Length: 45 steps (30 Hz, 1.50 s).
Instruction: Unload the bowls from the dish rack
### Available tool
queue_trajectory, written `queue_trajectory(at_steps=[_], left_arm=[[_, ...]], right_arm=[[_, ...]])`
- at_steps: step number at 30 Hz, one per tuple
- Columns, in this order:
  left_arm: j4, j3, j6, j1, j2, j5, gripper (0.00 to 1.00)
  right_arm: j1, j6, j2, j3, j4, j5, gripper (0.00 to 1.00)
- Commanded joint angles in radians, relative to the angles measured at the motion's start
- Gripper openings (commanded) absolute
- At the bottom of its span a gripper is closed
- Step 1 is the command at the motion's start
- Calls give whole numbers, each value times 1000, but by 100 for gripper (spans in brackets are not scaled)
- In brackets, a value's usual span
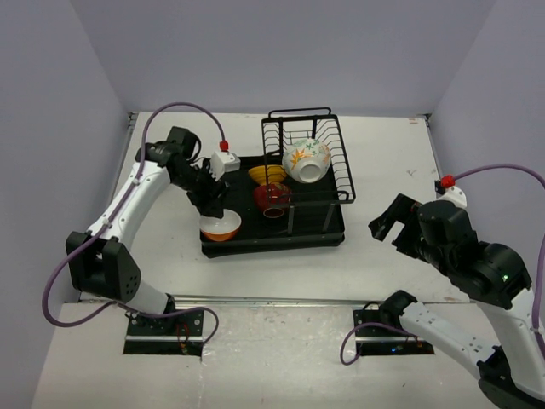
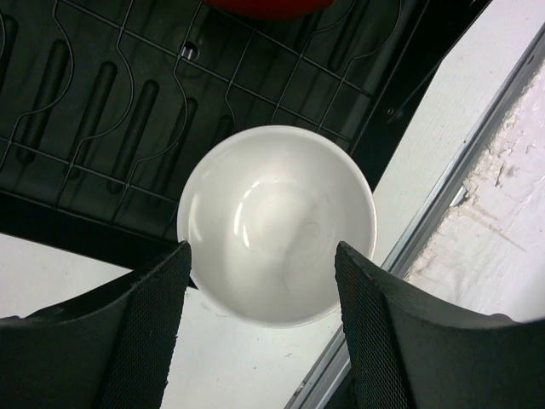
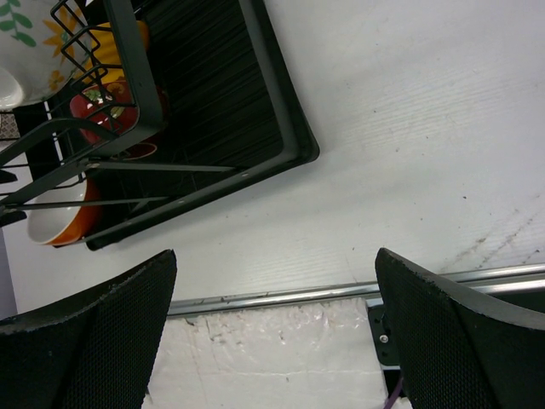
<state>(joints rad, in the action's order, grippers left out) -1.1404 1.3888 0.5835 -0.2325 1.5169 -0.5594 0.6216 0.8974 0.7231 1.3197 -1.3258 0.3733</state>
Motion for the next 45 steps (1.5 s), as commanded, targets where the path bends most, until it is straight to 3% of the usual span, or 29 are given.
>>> queue_trajectory(at_steps=[1, 24, 39, 45], left_arm=[[-16, -14, -5, -11, -41, 32, 70], [79, -160, -111, -166, -106, 79, 68], [263, -214, -152, -177, 25, 199, 62], [283, -214, -152, -176, 74, 233, 52]], right_arm=[[3, 20, -4, -4, 2, 7, 99], [3, 31, -56, -7, -26, -1, 99], [3, 31, -73, 15, -59, -2, 99], [3, 18, -60, 30, -64, 9, 99]])
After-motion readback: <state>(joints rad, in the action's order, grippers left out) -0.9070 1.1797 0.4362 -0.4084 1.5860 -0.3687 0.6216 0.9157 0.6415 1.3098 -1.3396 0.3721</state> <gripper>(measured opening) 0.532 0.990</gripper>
